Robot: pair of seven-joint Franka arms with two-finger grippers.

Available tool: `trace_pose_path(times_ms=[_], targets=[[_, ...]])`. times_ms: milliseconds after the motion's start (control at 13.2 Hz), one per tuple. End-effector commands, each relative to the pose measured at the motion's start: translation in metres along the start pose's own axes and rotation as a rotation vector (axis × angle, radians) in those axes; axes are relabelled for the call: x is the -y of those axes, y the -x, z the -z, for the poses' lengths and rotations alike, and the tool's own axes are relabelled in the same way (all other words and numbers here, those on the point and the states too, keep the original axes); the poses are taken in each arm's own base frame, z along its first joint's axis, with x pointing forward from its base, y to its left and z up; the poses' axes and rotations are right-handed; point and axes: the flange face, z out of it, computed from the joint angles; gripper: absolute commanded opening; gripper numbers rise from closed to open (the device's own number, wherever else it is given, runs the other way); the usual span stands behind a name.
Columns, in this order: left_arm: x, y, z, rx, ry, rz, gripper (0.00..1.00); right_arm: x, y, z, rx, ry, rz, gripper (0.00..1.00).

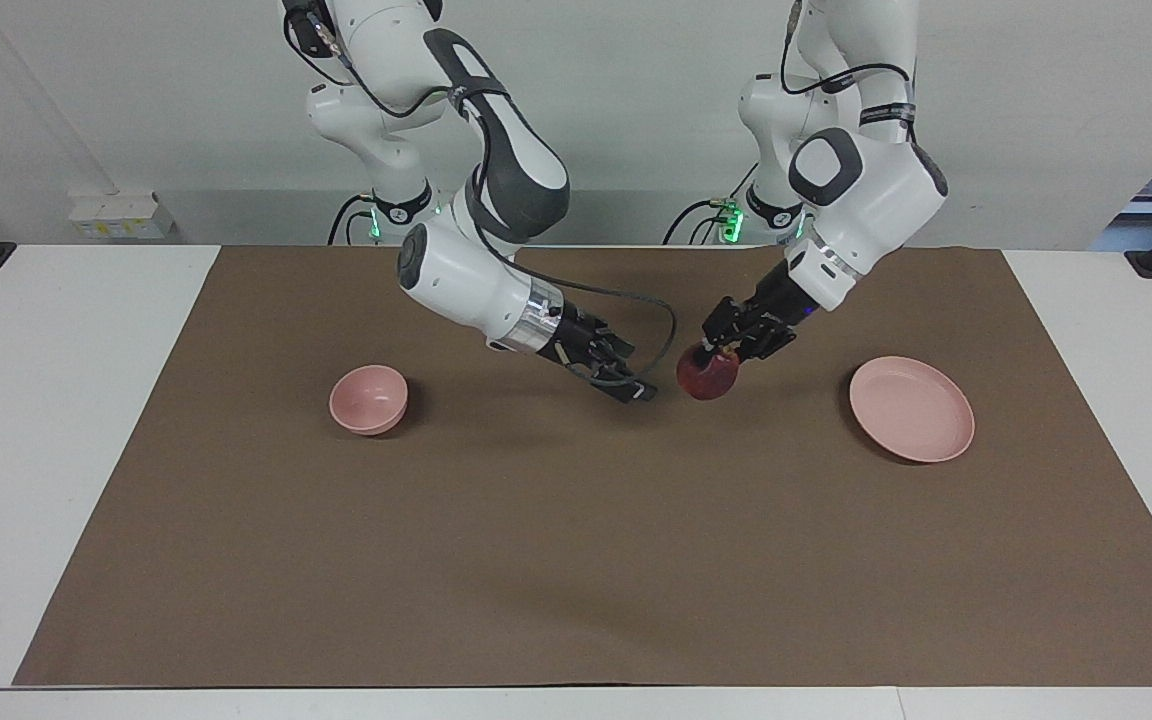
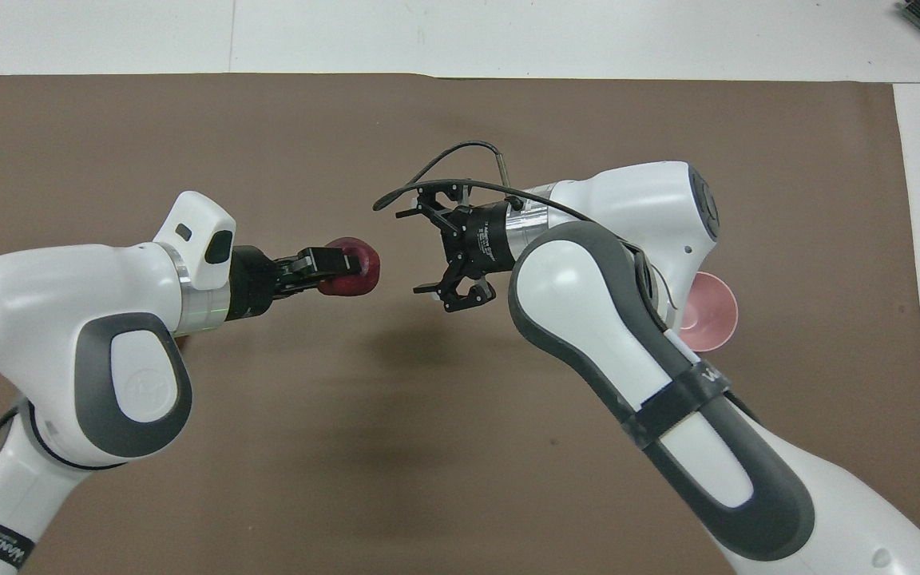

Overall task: Move apple from plate to bowl
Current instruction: 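Carry the apple with the left gripper while the right gripper approaches it, then close the right gripper on the apple and open the left gripper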

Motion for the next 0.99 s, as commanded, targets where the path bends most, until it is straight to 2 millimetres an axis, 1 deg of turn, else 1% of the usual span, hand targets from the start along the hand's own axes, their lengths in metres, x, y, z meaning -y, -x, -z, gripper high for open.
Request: trace_pose_path(times_ms=[0, 152, 304, 380, 456, 532, 608, 684, 912], targets=[[-0.034, 0.031, -0.014, -0.058, 0.057, 0.049, 0.00, 0.009, 0.005, -0.002, 0.020, -0.037, -0.023, 1.00], [-0.040, 0.032, -0.015, -0.062, 0.069, 0.058, 0.00, 0.006, 0.009, -0.007, 0.018, -0.035, -0.017, 1.00], [-0.042, 0.030, -0.014, -0.080, 0.077, 0.069, 0.00, 0.006, 0.009, -0.007, 0.015, -0.034, -0.013, 1.00], [-0.045, 0.034, -0.016, -0.074, 0.079, 0.064, 0.00, 0.006, 0.008, -0.008, 0.008, -0.031, -0.006, 1.00], [-0.050, 0.038, -0.019, -0.066, 0.082, 0.053, 0.00, 0.007, 0.008, -0.007, 0.006, -0.031, -0.001, 0.68], [-0.053, 0.038, -0.018, -0.066, 0.084, 0.047, 0.00, 0.007, 0.008, -0.007, 0.004, -0.030, 0.002, 0.36], [-0.055, 0.037, -0.018, -0.069, 0.088, 0.048, 0.00, 0.006, 0.009, -0.008, 0.005, -0.028, 0.002, 0.15], [-0.060, 0.035, -0.016, -0.069, 0.095, 0.042, 0.00, 0.006, 0.009, -0.008, 0.005, -0.026, 0.002, 0.05], [-0.062, 0.033, -0.017, -0.067, 0.097, 0.059, 0.01, 0.005, 0.009, -0.009, 0.003, -0.026, 0.005, 0.04]])
